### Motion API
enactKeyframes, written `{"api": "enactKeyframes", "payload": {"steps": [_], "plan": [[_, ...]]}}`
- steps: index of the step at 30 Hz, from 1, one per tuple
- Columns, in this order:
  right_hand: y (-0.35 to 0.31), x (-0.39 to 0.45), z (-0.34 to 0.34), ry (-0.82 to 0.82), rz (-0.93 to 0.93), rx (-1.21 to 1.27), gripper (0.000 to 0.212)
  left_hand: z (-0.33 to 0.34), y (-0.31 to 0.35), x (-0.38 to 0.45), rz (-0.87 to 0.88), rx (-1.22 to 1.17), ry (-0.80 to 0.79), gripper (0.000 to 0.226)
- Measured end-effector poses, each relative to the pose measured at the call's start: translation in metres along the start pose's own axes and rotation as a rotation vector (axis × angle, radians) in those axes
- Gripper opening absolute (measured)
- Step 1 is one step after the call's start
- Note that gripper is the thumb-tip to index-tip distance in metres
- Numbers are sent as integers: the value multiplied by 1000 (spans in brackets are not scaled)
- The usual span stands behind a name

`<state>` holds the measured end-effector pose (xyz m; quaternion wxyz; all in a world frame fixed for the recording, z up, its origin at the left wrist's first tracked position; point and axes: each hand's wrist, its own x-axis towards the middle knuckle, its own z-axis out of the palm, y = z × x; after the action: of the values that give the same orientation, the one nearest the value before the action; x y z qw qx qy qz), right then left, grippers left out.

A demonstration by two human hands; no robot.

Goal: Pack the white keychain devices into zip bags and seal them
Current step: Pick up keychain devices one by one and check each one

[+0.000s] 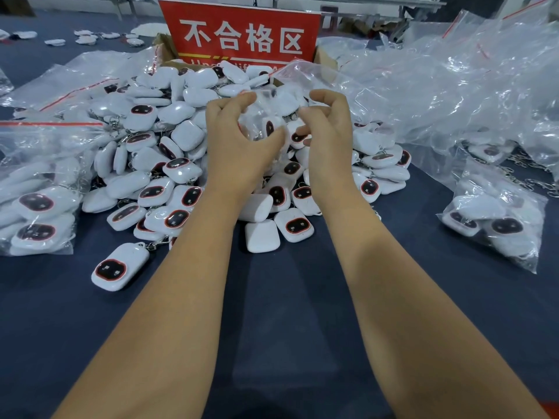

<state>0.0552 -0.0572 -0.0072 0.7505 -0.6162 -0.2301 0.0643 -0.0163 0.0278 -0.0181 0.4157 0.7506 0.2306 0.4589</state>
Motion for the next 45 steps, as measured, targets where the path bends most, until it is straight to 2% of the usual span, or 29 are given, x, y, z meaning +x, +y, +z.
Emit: {"api": "enactKeyframes", "payload": {"steps": [4,7,10,11,14,16,21,26,29,31,34,38,41,45], "plan": [[2,2,-3,59,-43,-205,19,-4,-5,7,-172,-84,155,54],[7,1,-4,-67,-100,-517,32,-5,-8,10,-299,-183,230,44],[10,-2,-2,-214,-155,-818,35,-7,-3,11,-389,-471,266,25],[11,-3,-2,-256,-189,-939,33,-7,-2,10,-391,-500,257,30],[16,-4,-2,-328,-259,-1302,30,-6,-4,10,-314,-373,233,50],[16,-5,-3,-319,-241,-1352,31,-3,-9,10,-284,-322,232,49],[15,-4,-4,-337,-172,-1285,33,-6,-17,13,-259,-237,272,38],[17,-2,-5,-335,-162,-1012,53,-7,-17,11,-222,-197,295,37],[21,0,0,-272,-155,-879,57,-8,-13,9,-182,-181,301,40],[21,4,1,-201,-105,-786,48,-7,-12,9,-155,-150,306,34],[19,5,-1,-116,-88,-651,13,-5,-14,8,-134,-87,250,28],[18,2,-2,-68,-88,-514,19,-5,-14,6,-166,-116,203,29],[17,2,0,-27,-55,-368,27,-6,-10,5,-181,-171,156,22],[14,3,1,46,-1,-184,29,-6,-8,2,-153,-150,74,21]]}}
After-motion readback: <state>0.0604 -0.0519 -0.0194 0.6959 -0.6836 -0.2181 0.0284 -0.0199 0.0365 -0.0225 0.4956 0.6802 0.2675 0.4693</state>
